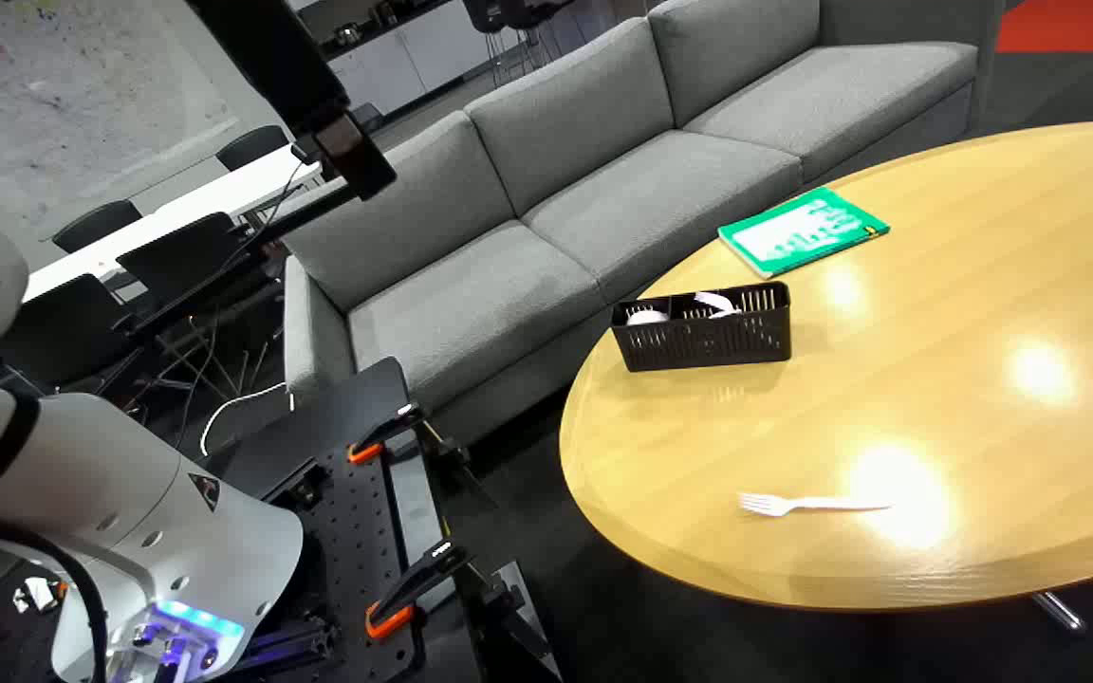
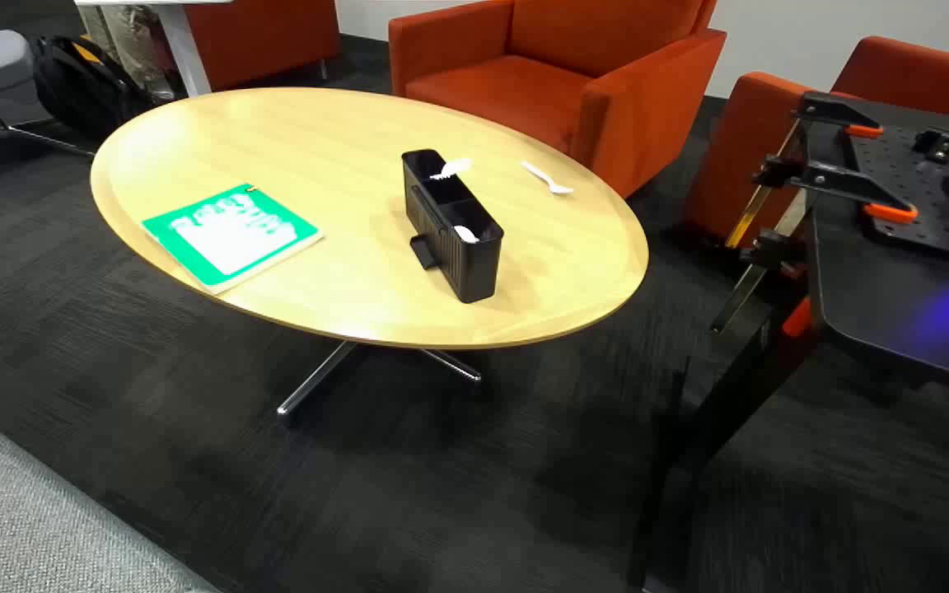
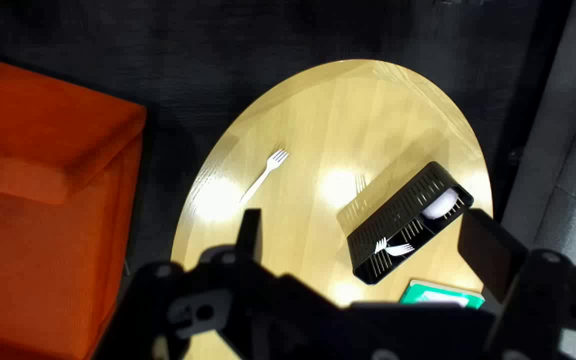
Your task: Remove a fork from the cutlery holder
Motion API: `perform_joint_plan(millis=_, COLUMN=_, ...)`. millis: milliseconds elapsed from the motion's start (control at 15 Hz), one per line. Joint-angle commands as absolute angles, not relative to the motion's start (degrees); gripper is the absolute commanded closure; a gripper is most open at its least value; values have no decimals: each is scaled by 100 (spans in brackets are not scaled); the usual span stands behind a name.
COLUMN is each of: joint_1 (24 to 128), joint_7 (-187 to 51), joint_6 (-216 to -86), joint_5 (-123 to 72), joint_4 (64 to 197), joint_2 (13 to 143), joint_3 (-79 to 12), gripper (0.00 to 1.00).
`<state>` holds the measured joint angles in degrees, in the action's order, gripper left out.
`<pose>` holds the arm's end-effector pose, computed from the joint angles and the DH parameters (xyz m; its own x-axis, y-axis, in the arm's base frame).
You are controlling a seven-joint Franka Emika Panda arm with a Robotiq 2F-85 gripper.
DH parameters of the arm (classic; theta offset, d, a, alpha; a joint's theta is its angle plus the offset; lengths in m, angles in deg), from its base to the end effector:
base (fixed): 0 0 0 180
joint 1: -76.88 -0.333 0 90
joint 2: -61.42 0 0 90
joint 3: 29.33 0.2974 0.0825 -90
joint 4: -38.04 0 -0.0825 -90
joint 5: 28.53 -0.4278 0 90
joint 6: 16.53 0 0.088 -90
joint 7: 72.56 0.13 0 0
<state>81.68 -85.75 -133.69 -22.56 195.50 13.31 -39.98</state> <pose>0.3585 -0.0946 0.4076 0.9893 0.0531 0.1360 0.0548 -0.9985 -0.0091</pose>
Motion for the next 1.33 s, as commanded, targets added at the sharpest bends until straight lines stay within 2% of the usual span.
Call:
perform_joint_plan(millis=0, joint_1=8185, joint_7=-8587, joint_6=-13354, joint_5=-2275, joint_4=19539, joint_2=1335, joint_3=-3979, gripper=0)
perform_joint_plan(millis=533, joint_1=8185, joint_7=-8587, joint_6=-13354, joint_5=-2275, joint_4=19539, joint_2=1335, joint_3=-3979, gripper=0)
perform_joint_plan(millis=933, joint_1=7678, joint_7=-8083, joint_6=-15112, joint_5=-3044, joint_4=19382, joint_2=2655, joint_3=-3767, gripper=0)
perform_joint_plan(millis=1267, joint_1=7119, joint_7=-8212, joint_6=-16825, joint_5=-3853, joint_4=19015, joint_2=4476, joint_3=-3742, gripper=0)
